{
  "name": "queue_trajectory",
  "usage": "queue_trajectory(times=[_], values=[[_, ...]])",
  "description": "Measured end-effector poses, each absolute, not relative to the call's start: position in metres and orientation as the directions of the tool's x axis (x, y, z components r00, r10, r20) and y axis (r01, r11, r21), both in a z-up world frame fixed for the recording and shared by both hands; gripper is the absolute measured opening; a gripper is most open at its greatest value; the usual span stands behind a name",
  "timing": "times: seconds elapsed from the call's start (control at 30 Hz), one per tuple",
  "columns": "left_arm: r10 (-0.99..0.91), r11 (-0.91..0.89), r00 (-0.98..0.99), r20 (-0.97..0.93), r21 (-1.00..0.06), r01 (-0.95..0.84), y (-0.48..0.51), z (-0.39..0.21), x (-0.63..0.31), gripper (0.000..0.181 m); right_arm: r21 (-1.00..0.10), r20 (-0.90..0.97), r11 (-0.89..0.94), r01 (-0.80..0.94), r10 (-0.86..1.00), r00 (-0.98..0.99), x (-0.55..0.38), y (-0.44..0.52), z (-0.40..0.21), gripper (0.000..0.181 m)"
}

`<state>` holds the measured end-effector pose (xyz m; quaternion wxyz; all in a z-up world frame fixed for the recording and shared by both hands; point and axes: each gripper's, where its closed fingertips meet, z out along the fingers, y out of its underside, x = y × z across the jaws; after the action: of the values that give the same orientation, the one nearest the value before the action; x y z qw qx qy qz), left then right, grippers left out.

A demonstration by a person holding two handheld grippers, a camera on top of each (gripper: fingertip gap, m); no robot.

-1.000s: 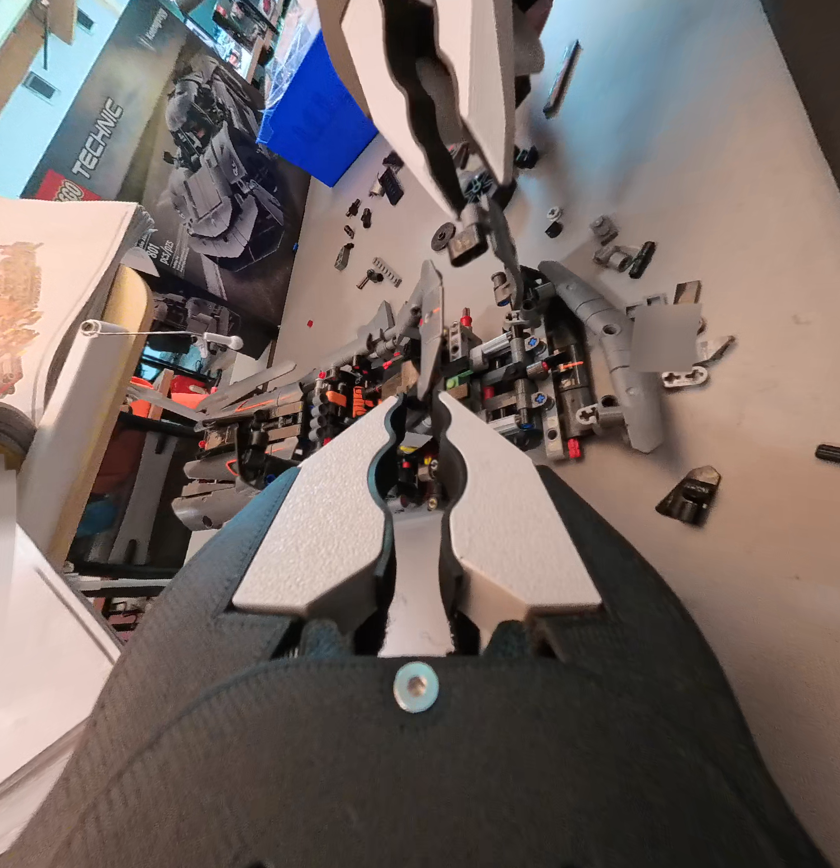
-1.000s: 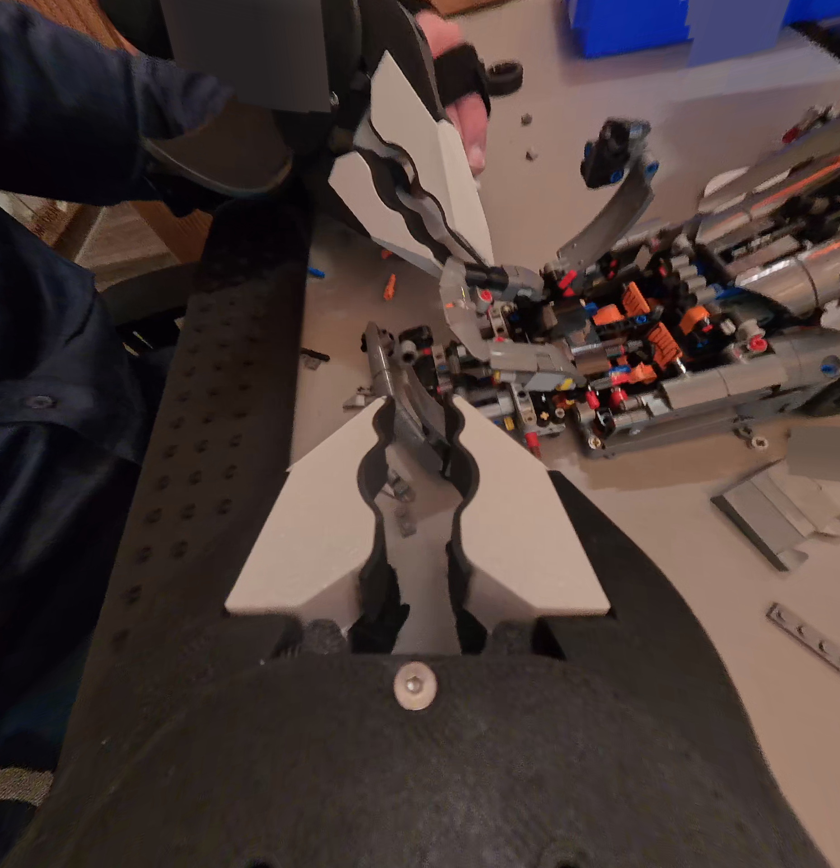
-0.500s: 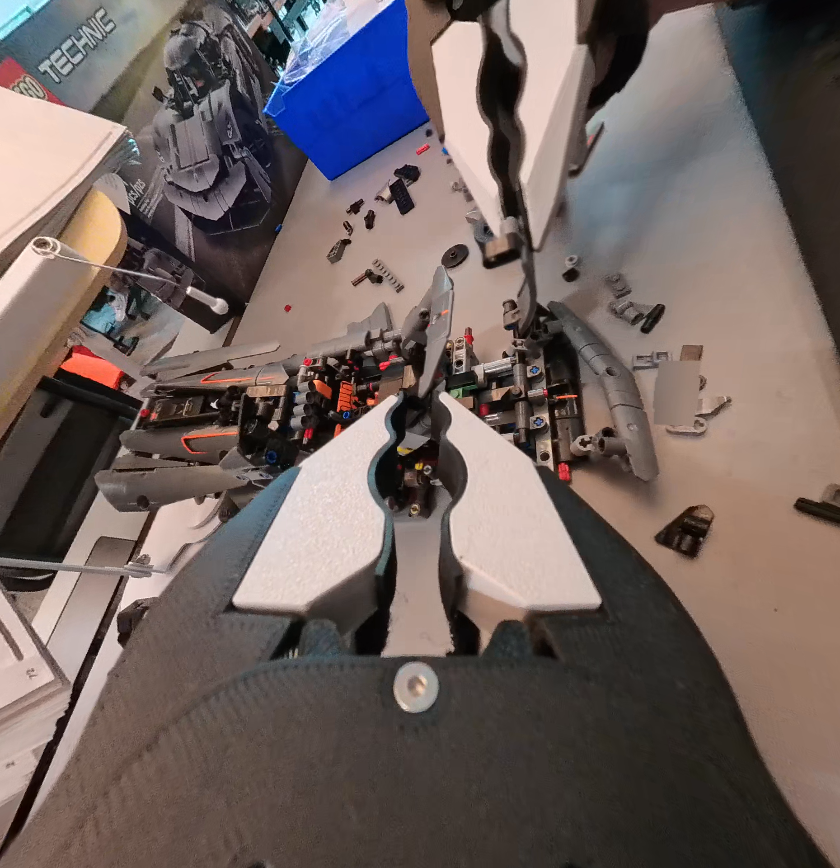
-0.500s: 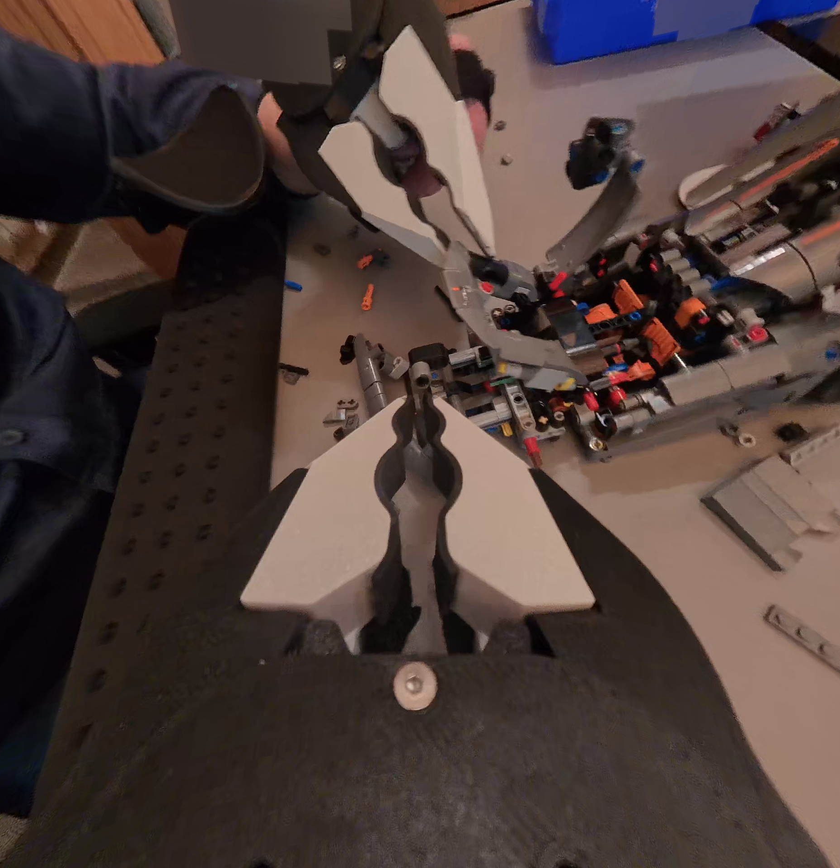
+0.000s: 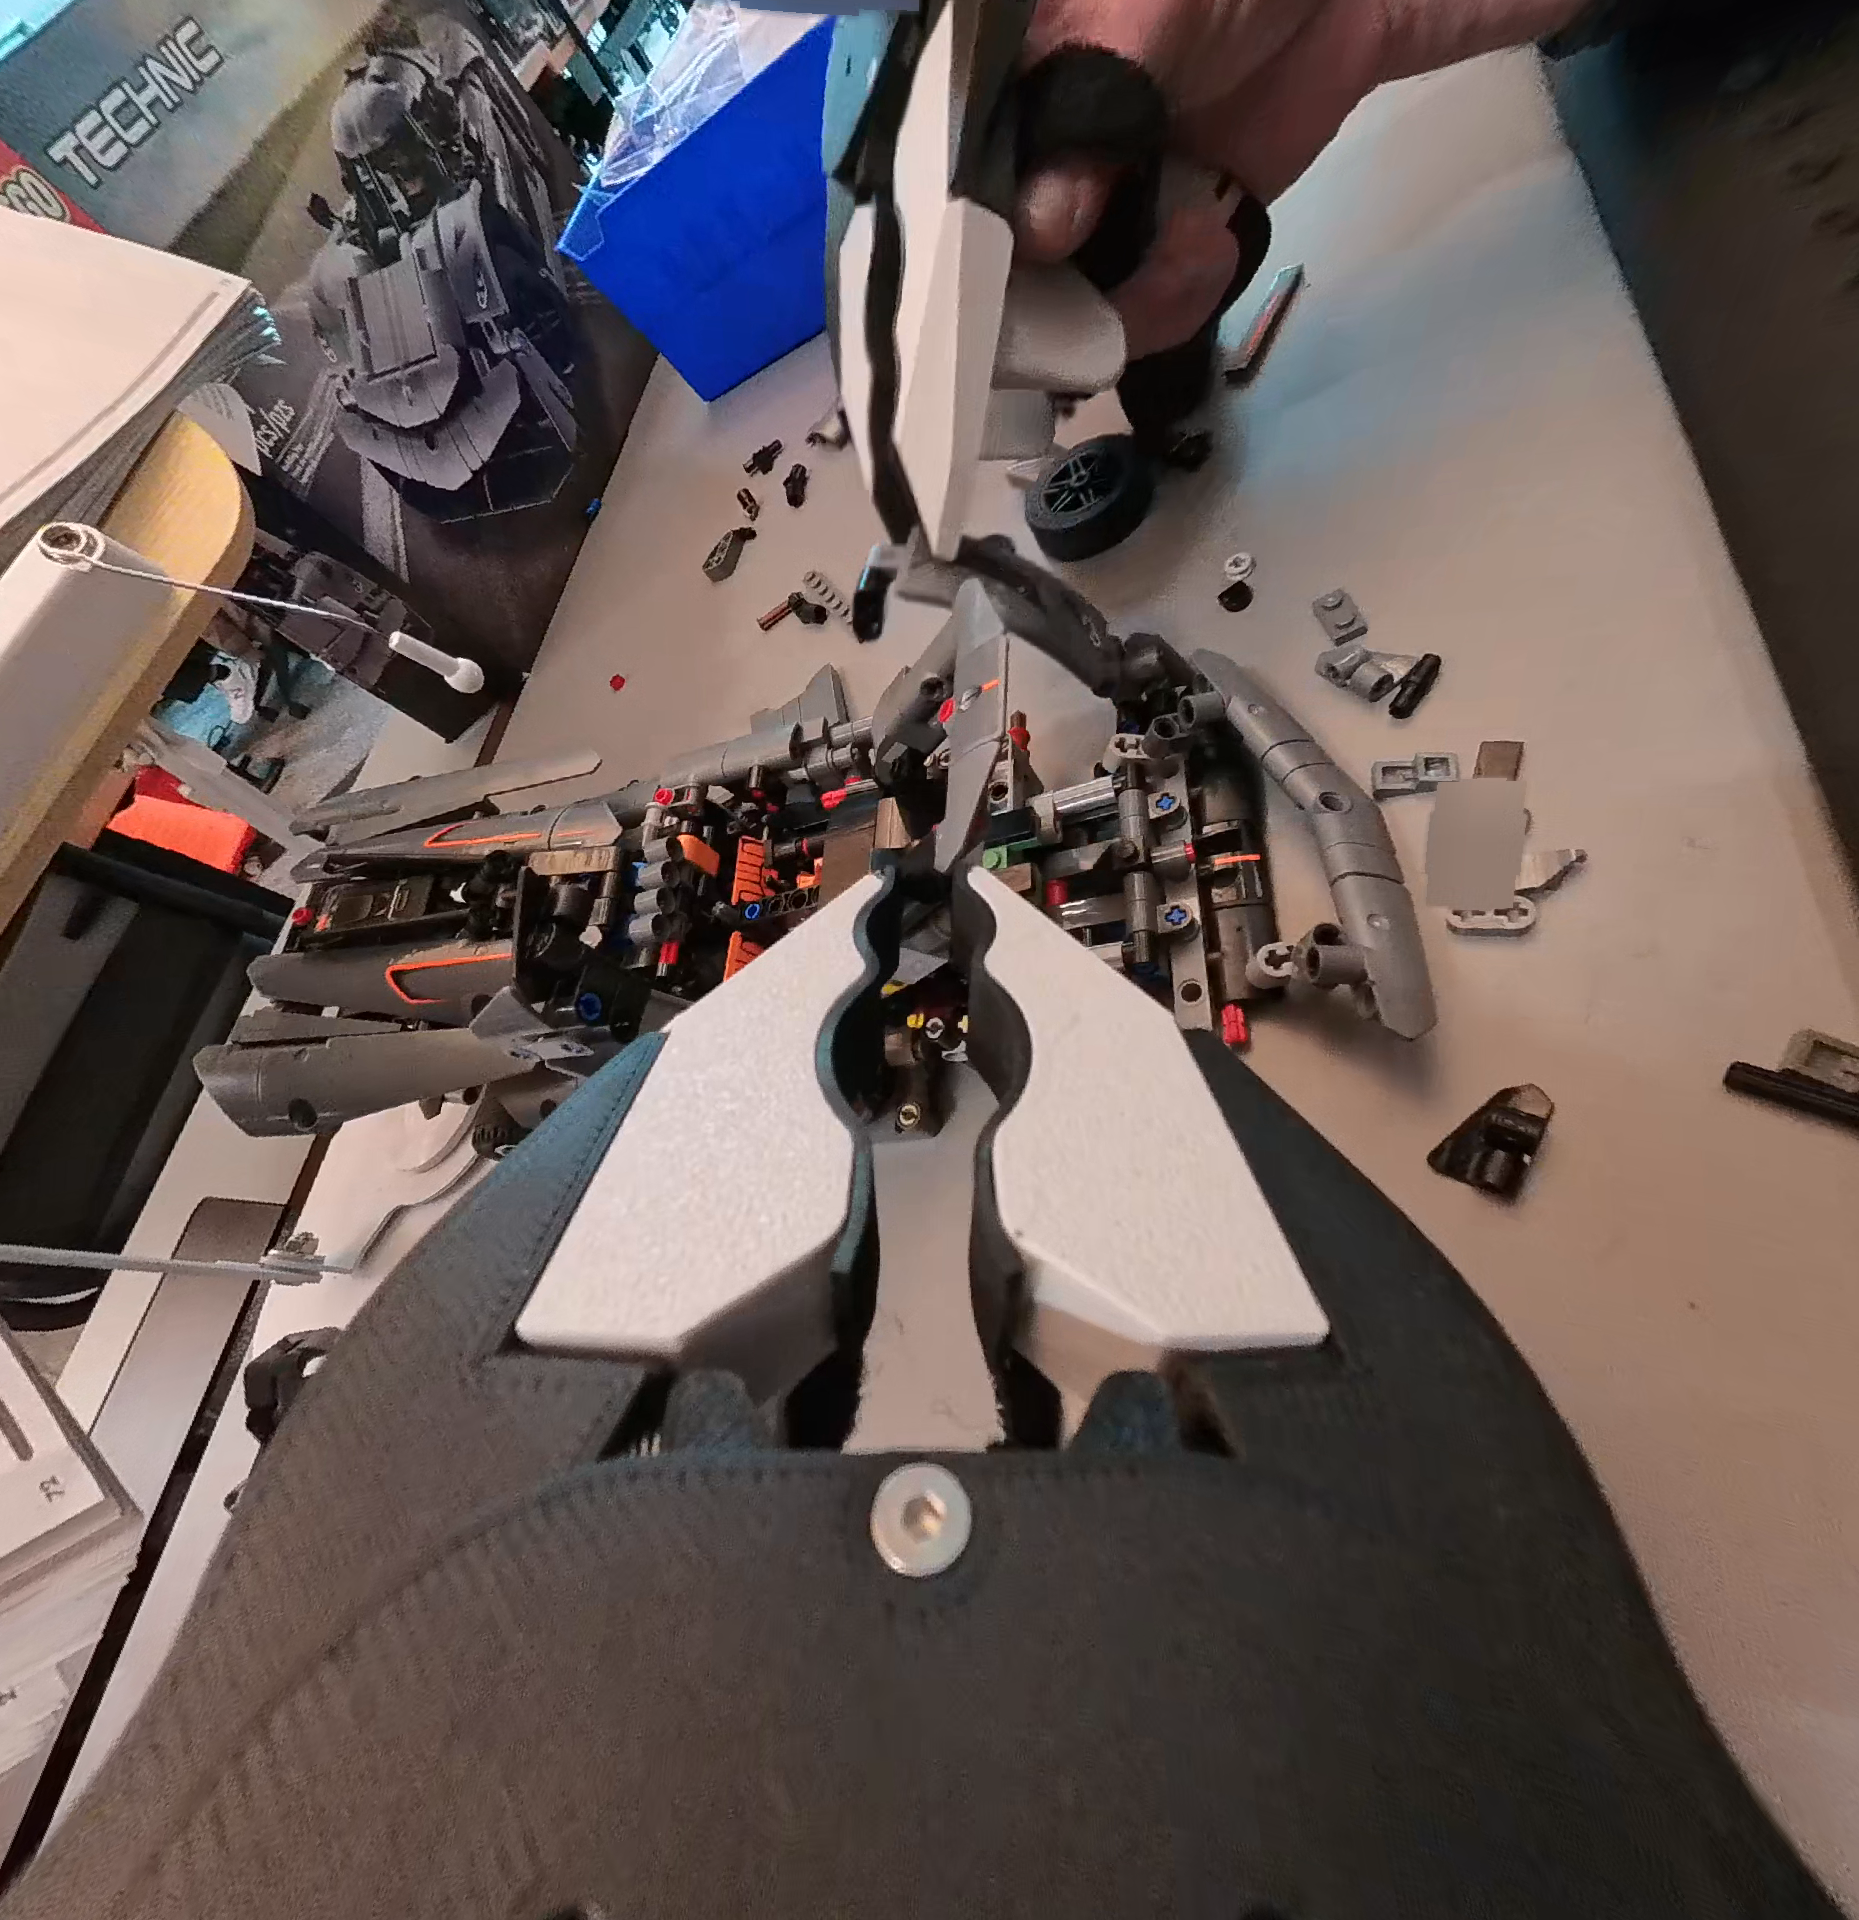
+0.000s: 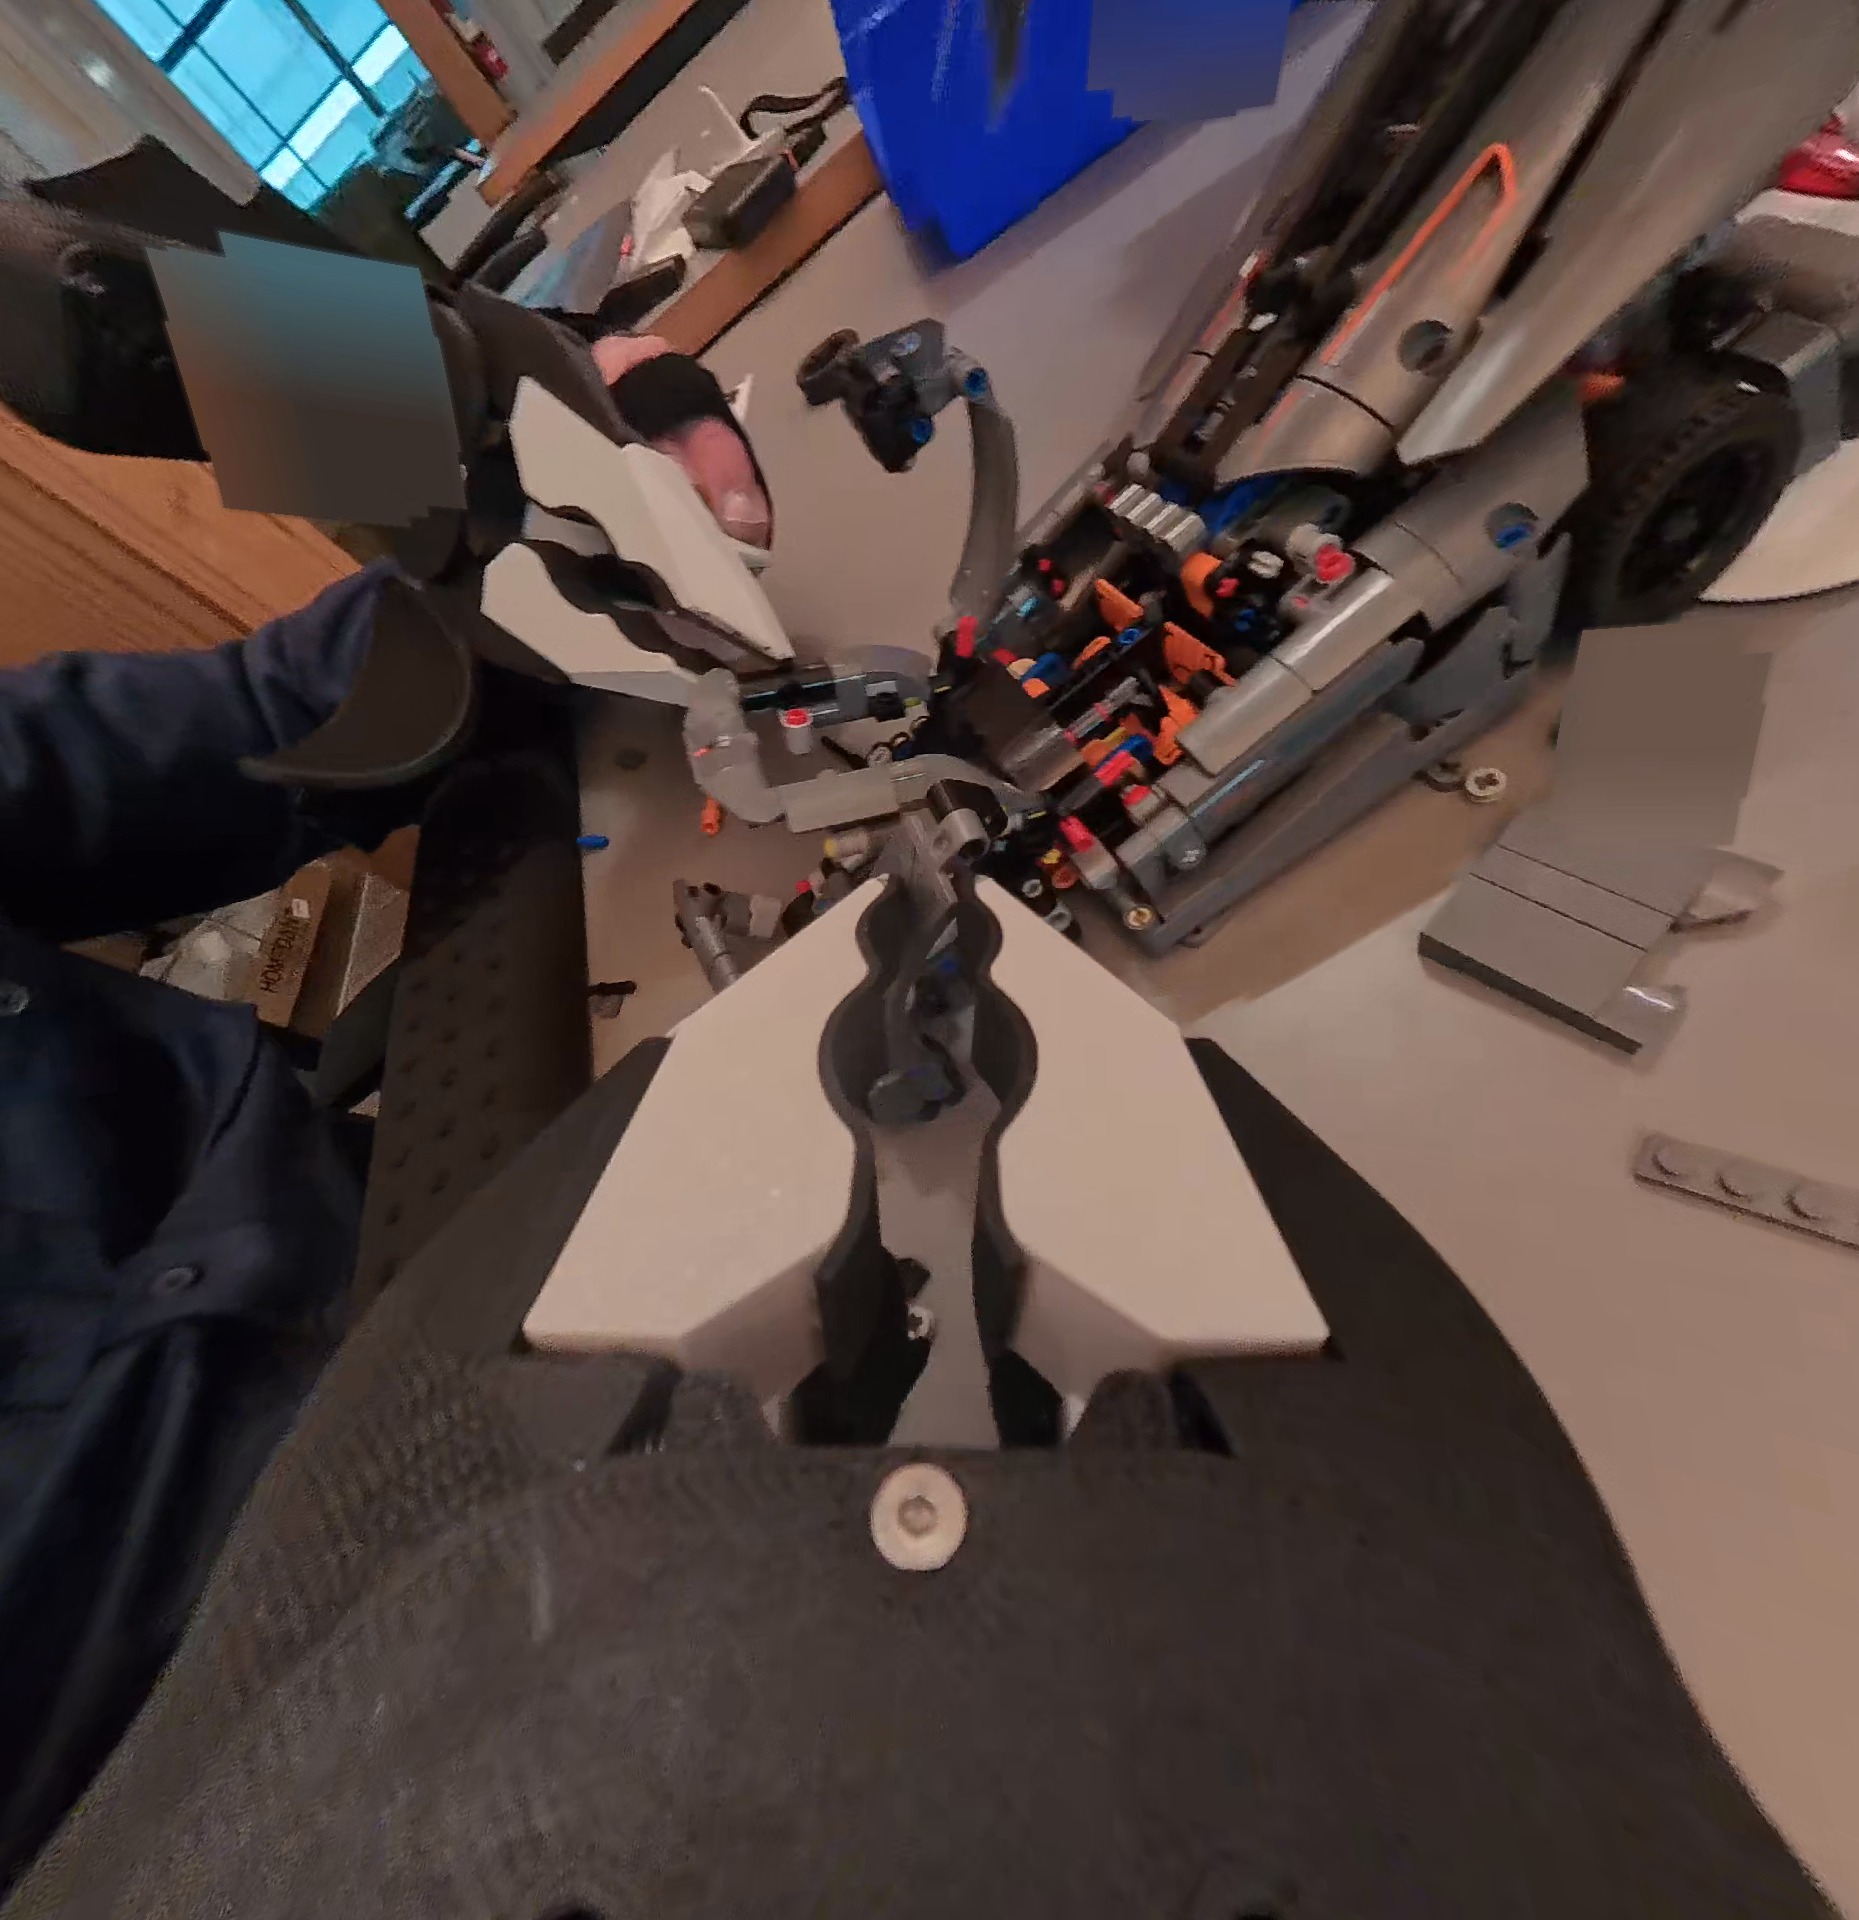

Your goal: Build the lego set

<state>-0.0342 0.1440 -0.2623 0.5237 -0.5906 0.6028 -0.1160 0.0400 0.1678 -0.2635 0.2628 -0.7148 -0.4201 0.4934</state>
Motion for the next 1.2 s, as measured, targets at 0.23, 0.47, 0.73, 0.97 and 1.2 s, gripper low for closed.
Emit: queue_trajectory(times=[0.23,0.47,0.73,0.97,1.2], values=[[-0.834,0.282,0.237,-0.499,-0.753,-0.595,0.143,-0.263,-0.035,0.006,-0.72,-0.548,-0.591,0.362,0.806,0.224,0.039,0.181,-0.275,0.008],[-0.826,0.296,0.225,-0.517,-0.738,-0.606,0.143,-0.263,-0.036,0.006,-0.631,-0.612,-0.667,0.396,0.742,0.274,0.038,0.188,-0.292,0.01],[-0.816,0.307,0.221,-0.533,-0.725,-0.617,0.143,-0.262,-0.038,0.012,-0.624,-0.625,-0.664,0.412,0.74,0.247,0.035,0.185,-0.292,0.009],[-0.826,0.292,0.216,-0.521,-0.723,-0.627,0.143,-0.261,-0.046,0.023,-0.642,-0.606,-0.639,0.423,0.761,0.231,0.035,0.181,-0.289,0.018],[-0.839,0.23,0.207,-0.504,-0.672,-0.704,0.151,-0.272,-0.074,0.021,-0.673,-0.607,-0.645,0.363,0.761,0.227,0.045,0.176,-0.278,0.025]])
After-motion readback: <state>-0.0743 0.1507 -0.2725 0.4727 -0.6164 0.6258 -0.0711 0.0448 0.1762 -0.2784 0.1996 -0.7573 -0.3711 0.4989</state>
